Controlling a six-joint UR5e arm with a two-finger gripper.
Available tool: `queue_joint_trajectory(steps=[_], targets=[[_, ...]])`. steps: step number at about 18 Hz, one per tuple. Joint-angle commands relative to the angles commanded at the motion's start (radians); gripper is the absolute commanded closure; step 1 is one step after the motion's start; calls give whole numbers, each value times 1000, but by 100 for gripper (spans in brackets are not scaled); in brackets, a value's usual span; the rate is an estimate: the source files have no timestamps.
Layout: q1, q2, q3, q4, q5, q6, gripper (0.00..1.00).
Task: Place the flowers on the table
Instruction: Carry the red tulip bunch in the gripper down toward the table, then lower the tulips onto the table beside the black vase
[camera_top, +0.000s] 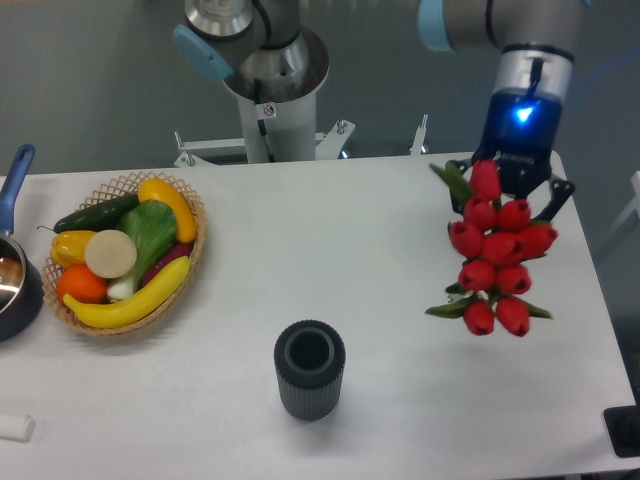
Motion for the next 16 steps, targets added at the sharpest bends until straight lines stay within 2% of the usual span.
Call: queue_joint_trajectory(steps=[3, 6, 10, 16], targets=[[-63, -21, -5, -2, 171, 52, 56], [-94, -43, -9, -6, 246, 68, 56], [-134, -64, -26, -44, 360, 138, 56], [-152, -97, -40, -84, 482, 195, 56]])
